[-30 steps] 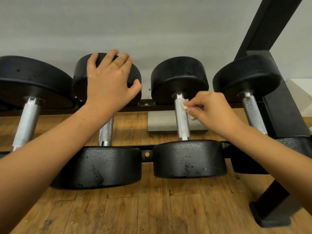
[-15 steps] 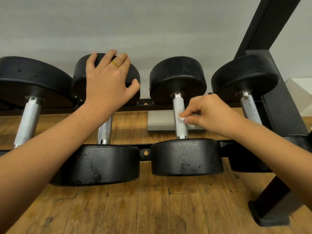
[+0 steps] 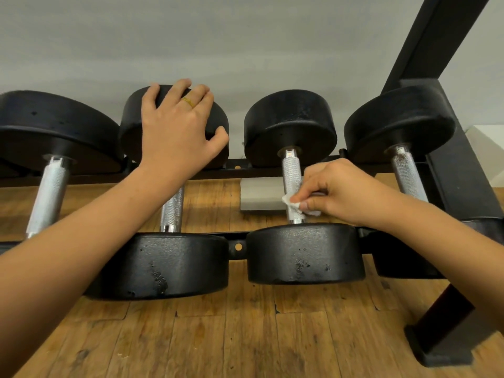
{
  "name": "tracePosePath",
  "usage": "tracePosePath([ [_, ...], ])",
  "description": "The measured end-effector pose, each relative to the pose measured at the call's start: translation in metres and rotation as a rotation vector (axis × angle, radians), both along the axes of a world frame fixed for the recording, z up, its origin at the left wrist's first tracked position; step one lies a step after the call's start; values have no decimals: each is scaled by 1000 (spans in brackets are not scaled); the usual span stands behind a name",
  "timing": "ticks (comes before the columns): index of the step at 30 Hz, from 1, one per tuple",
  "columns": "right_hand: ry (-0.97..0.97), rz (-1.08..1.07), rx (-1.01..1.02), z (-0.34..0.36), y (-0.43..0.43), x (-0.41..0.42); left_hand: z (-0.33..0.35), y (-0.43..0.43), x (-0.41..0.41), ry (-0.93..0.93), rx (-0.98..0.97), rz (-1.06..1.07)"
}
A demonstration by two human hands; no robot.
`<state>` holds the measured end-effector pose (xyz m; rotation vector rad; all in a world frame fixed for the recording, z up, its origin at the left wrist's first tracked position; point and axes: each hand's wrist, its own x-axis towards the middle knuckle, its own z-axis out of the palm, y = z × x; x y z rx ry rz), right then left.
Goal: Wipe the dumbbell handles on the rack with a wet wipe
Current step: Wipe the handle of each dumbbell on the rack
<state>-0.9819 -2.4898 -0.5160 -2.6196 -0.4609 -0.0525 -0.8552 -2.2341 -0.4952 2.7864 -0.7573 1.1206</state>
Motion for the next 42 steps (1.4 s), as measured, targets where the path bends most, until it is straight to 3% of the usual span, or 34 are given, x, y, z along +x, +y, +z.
tracePosePath([
  [2,23,19,17,1,1,-3,0,0,0,-3,1,-1],
  [6,306,99,-33,15,3,-6,-1,1,0,-4,-1,0],
  [8,223,85,-35,16,7,-3,0,1,2,-3,0,0],
  [12,-294,-176,2,10,15,12,-1,1,3,-4,-3,0],
  [14,-375,-259,-69,7,18,22,-1,2,3,-3,0,-2],
  [23,-245,-297,-289,13,26,27,-2,2,5,-7,-7,-12],
  [28,-147,-187,-249,16,23,12,-1,2,5,-2,-9,-5],
  [33,-202,-285,-226,24,22,22,1,1,4,16,5,8],
  [38,-126,-152,-214,10,23,1,-2,3,3,3,5,-5],
  [42,-156,-185,-197,16,21,14,0,3,4,1,3,-4],
])
